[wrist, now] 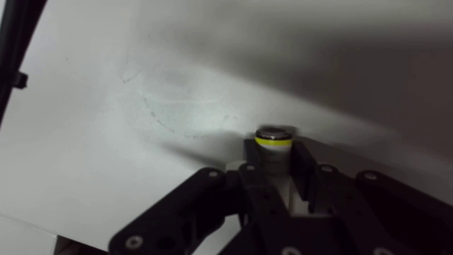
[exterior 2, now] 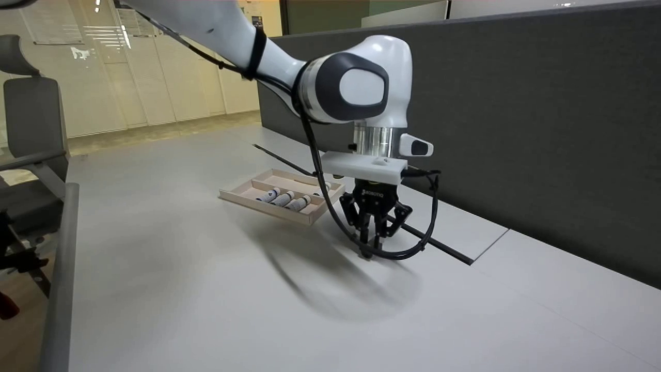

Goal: Put the bottle on the table in the upper compartment of the tray

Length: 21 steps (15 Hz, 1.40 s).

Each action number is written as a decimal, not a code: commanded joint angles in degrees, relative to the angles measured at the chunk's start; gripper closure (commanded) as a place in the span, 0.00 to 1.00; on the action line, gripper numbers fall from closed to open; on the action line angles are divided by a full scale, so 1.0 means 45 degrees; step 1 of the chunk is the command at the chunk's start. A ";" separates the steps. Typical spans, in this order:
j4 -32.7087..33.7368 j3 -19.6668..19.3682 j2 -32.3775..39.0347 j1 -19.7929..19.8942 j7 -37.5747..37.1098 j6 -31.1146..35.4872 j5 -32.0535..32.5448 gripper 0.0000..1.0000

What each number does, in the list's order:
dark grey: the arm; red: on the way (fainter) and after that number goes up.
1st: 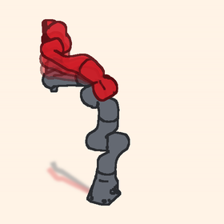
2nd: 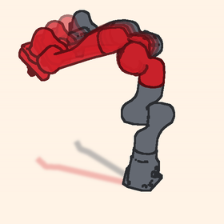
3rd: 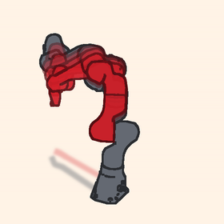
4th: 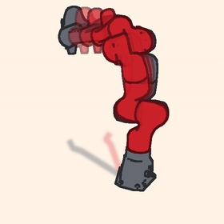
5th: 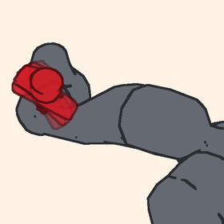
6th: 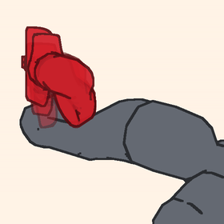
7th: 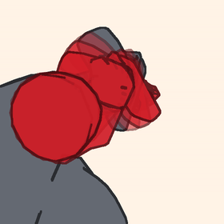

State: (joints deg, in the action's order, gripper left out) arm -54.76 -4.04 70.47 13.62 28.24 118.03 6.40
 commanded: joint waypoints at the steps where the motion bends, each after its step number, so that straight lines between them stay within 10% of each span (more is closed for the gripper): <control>1: 0.0669 0.0405 0.0055 -0.0051 0.0078 -0.0910 -0.0023 0.93; 21: 0.0100 0.1644 -0.1186 -0.2810 0.0356 -0.1913 0.0073 0.93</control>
State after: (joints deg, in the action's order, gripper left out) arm -53.97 2.40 65.67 1.09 29.64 112.14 6.79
